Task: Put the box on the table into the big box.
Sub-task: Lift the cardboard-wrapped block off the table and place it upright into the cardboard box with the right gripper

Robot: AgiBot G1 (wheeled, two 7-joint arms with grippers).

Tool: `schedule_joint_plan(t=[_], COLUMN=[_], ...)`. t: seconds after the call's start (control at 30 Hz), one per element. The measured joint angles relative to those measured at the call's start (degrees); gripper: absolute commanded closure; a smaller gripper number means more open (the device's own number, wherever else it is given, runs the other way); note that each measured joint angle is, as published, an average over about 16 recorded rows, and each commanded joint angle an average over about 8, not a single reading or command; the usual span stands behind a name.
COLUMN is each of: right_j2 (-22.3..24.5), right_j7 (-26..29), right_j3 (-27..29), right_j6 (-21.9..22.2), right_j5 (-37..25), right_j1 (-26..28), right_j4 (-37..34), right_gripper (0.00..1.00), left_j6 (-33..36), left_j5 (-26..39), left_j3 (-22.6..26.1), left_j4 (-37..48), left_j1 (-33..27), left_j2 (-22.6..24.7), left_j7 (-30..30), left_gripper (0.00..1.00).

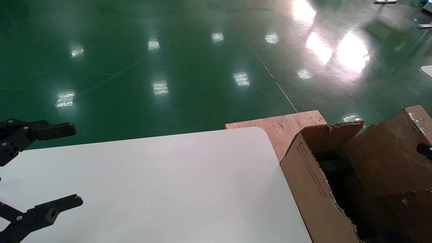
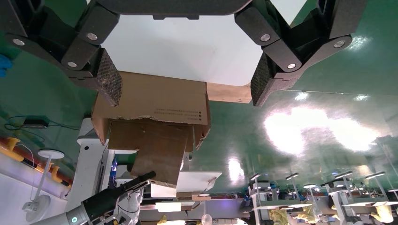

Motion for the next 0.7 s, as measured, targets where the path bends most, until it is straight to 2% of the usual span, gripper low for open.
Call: schedule_joint_plan(t=[0.2, 0.7], right_j2=[0.7, 0.9], right_j7=[-1.9, -4.2], right_j3=[-2.2, -2.5], right_j6=[0.9, -0.3], right_j5=[-0.4, -1.7], right_j1=[0.8, 0.0], right_j4=[-1.4, -5.1], right_gripper=[1.0, 1.0], left_j6=[0.0, 0.0], left_j5=[0.0, 0.0], left_j3=[0.0, 0.0], left_j4=[0.0, 0.0], left_j1=[0.0, 0.0], left_j2=[0.0, 0.0], left_j7=[0.0, 0.0], left_gripper=[0.0, 0.0])
